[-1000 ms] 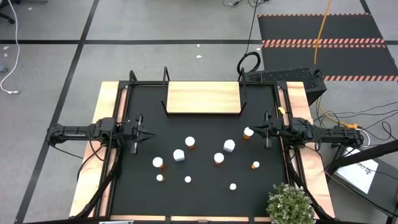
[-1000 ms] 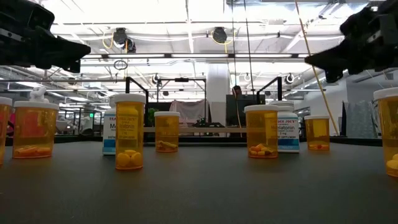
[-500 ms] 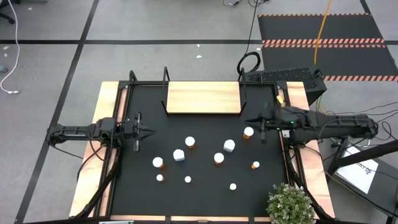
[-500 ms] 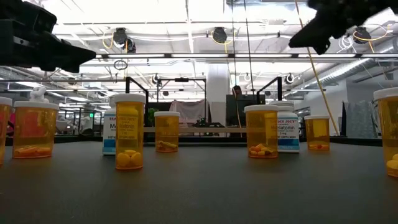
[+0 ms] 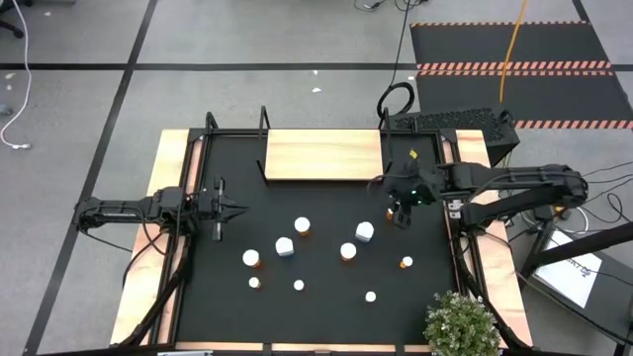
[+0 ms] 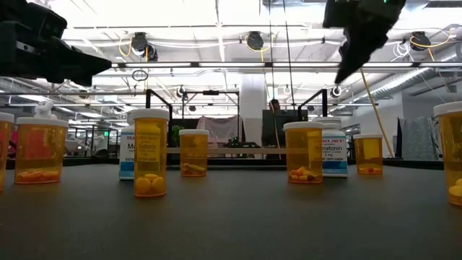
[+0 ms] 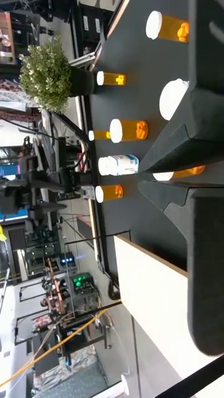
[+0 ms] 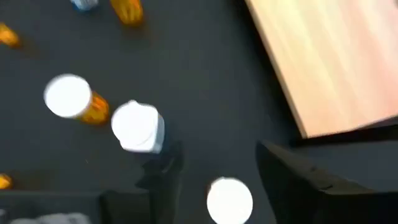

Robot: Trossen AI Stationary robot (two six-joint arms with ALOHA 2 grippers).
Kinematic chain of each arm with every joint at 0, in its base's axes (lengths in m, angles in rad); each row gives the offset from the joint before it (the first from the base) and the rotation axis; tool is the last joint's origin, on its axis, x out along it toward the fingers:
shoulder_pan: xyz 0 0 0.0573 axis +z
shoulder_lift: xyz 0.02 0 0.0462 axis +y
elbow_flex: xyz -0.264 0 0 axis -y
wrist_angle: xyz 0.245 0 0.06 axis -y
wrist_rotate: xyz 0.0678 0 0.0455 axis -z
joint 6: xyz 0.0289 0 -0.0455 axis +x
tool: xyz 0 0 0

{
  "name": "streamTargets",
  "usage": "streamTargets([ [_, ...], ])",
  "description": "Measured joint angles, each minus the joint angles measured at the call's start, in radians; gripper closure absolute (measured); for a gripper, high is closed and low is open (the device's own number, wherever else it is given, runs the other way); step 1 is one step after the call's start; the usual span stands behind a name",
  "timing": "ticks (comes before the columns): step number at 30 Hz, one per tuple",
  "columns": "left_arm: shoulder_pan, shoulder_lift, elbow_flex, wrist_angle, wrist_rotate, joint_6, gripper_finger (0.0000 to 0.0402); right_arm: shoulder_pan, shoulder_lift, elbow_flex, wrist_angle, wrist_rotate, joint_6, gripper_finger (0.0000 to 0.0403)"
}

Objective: Pick and place medicine bottles onto shelf by color
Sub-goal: Put the top right big orange pill bottle on the shelf

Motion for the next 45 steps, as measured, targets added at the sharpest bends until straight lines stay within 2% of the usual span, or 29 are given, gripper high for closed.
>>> streamTargets([
  [7,0.0,0.0,0.0,-0.001,0.0,0.004,0.0366,0.0,0.072,0.0,-0.123,-0.001,0.05,0.013],
  [24,0.0,0.0,0.0,-0.004,0.0,0.003,0.0366,-0.002,0.195,0.002,-0.133,0.005,-0.034,0.0086],
  [38,0.0,0.0,0.0,-0.005,0.0,-0.006,0.0366,-0.043,0.266,-0.068,-0.114,0.022,-0.053,0.008],
  [45,0.0,0.0,0.0,-0.006,0.002,-0.006,0.0366,-0.062,0.265,-0.122,-0.045,-0.022,-0.089,0.008],
])
